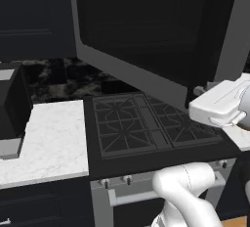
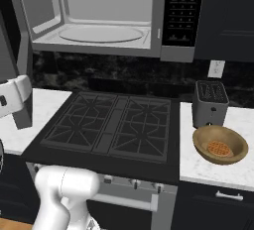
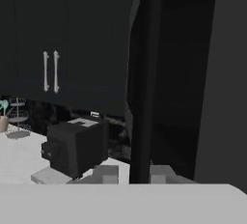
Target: Open the microwave, place the bowl with waffle inside the microwave, then close the microwave door and turn it on.
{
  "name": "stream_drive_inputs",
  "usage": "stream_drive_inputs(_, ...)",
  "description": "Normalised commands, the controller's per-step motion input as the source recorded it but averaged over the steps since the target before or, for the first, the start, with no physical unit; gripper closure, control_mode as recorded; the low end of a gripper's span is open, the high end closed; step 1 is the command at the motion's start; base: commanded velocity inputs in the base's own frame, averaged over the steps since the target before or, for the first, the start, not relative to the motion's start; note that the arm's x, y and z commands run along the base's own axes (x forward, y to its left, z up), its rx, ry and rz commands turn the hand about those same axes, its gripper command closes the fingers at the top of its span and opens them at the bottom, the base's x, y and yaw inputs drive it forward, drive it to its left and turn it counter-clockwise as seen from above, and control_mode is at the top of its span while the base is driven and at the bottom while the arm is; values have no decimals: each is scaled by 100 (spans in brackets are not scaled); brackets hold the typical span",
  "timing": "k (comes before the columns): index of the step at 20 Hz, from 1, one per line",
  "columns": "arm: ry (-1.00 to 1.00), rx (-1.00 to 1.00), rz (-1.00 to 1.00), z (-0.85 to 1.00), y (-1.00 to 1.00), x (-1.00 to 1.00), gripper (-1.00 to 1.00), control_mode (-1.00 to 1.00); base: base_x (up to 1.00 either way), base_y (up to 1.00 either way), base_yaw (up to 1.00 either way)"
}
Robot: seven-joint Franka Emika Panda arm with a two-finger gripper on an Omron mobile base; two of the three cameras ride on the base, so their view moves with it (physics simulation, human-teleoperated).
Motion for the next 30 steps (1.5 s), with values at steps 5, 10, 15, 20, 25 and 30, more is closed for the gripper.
stream_drive_inputs(5,-6,0,-13,5,-24,-100,-100,-100,0,0,0)
stream_drive_inputs(10,-6,5,-16,11,-65,-100,-100,-100,0,0,0)
stream_drive_inputs(15,-9,11,-19,26,-63,-100,-100,-100,0,0,0)
stream_drive_inputs(20,25,26,-13,42,-95,-50,-100,-100,0,0,0)
stream_drive_inputs(25,18,48,0,18,-92,0,-100,-100,0,0,0)
stream_drive_inputs(30,0,41,0,-24,-31,14,-100,-100,0,0,0)
